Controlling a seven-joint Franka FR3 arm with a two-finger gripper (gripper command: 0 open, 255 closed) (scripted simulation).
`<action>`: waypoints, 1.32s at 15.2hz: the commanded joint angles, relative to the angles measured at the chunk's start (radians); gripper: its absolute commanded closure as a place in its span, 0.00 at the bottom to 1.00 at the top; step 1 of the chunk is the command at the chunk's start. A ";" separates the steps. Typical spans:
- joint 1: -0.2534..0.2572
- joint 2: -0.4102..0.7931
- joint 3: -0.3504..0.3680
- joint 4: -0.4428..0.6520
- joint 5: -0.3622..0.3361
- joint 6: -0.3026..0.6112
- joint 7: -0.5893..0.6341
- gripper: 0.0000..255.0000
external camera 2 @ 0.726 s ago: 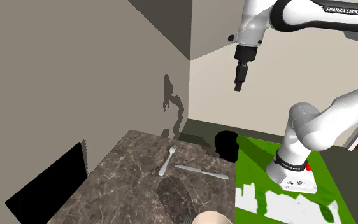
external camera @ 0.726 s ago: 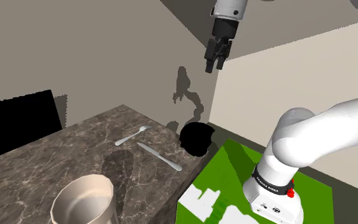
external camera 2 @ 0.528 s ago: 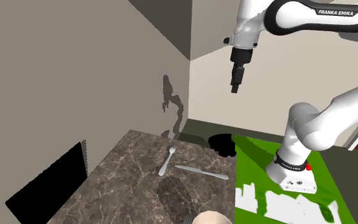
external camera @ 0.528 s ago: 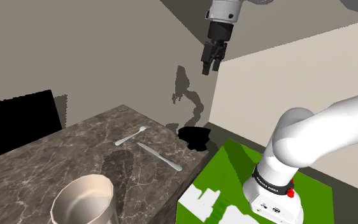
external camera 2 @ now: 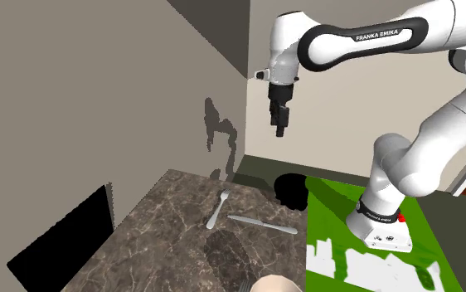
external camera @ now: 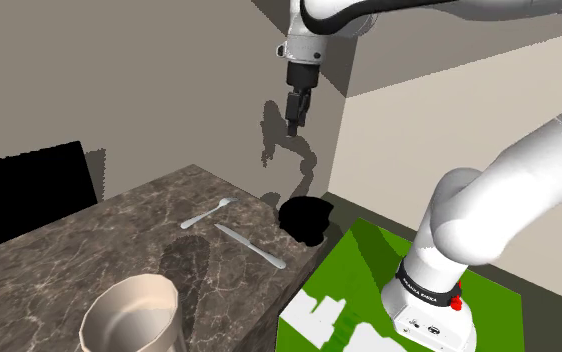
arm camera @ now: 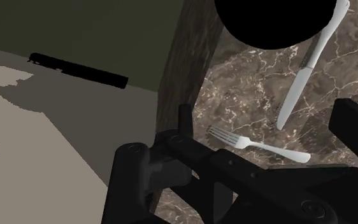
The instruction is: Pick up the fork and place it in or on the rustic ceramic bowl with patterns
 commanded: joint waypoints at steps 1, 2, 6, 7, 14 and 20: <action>0.020 0.071 -0.002 0.015 -0.004 0.042 -0.062 0.00; 0.030 0.107 -0.002 0.027 -0.005 0.060 -0.090 0.00; 0.066 0.252 0.004 0.082 -0.010 0.125 -0.200 0.00; 0.074 0.287 0.007 0.098 -0.011 0.139 -0.226 0.00; 0.123 0.530 0.045 0.220 -0.031 0.220 -0.394 0.00; 0.162 0.725 0.089 0.337 -0.068 0.269 -0.513 0.00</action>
